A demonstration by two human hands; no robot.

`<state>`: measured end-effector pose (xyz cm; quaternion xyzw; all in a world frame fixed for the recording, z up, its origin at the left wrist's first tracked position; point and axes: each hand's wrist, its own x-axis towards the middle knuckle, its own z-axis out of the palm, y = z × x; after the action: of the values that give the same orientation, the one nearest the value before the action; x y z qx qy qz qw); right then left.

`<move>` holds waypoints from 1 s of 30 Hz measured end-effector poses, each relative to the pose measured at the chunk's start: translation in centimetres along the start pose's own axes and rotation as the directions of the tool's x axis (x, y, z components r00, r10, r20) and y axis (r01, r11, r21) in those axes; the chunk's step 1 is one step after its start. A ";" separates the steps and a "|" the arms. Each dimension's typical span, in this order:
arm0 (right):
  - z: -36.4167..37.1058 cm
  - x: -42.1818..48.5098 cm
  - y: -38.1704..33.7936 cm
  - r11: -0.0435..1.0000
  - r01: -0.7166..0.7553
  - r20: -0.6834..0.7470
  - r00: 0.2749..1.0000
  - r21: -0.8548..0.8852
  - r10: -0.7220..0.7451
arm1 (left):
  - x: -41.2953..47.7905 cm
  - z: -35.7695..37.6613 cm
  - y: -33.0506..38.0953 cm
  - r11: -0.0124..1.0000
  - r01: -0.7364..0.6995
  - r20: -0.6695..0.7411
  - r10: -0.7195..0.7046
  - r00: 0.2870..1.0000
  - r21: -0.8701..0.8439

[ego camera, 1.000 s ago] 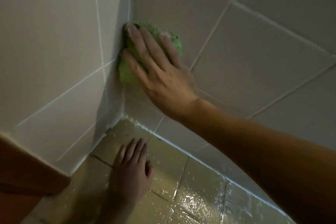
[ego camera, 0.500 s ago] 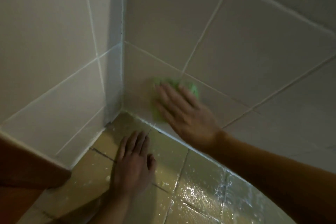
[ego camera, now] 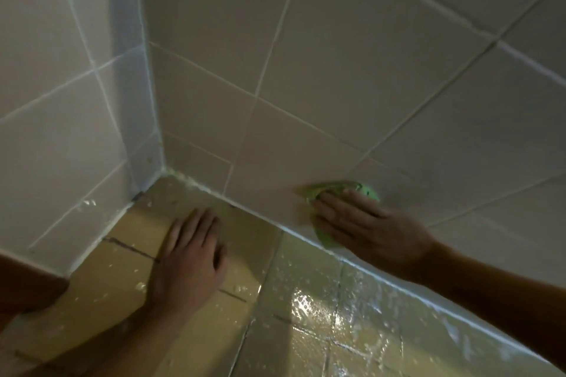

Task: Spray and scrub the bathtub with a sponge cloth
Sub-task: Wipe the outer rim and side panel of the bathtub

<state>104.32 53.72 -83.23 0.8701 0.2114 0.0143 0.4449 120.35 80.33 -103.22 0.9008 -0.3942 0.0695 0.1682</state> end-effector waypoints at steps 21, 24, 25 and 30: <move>-3.0 -5.9 3.8 0.732 -0.628 -0.335 0.652 0.264 0.680 | -0.2 0.3 0.1 1.000 0.009 -0.002 -0.009 1.000 0.002; -2.1 -5.2 2.3 0.640 -0.702 -0.319 0.557 0.311 0.767 | 0.0 0.4 0.0 1.000 0.016 0.016 -0.016 1.000 0.003; -1.1 -5.4 1.0 0.726 -0.631 -0.264 0.677 0.272 0.687 | -0.1 0.5 0.0 1.000 0.011 0.026 -0.011 1.000 0.008; 2.0 -6.7 -1.2 0.992 -0.017 0.004 1.000 0.121 0.017 | -0.2 0.6 -0.2 1.000 -0.005 0.016 0.004 1.000 0.012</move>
<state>98.18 50.24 -84.28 0.8974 0.2038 0.0041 0.3913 120.33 80.36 -103.82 0.9014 -0.3971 0.0652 0.1597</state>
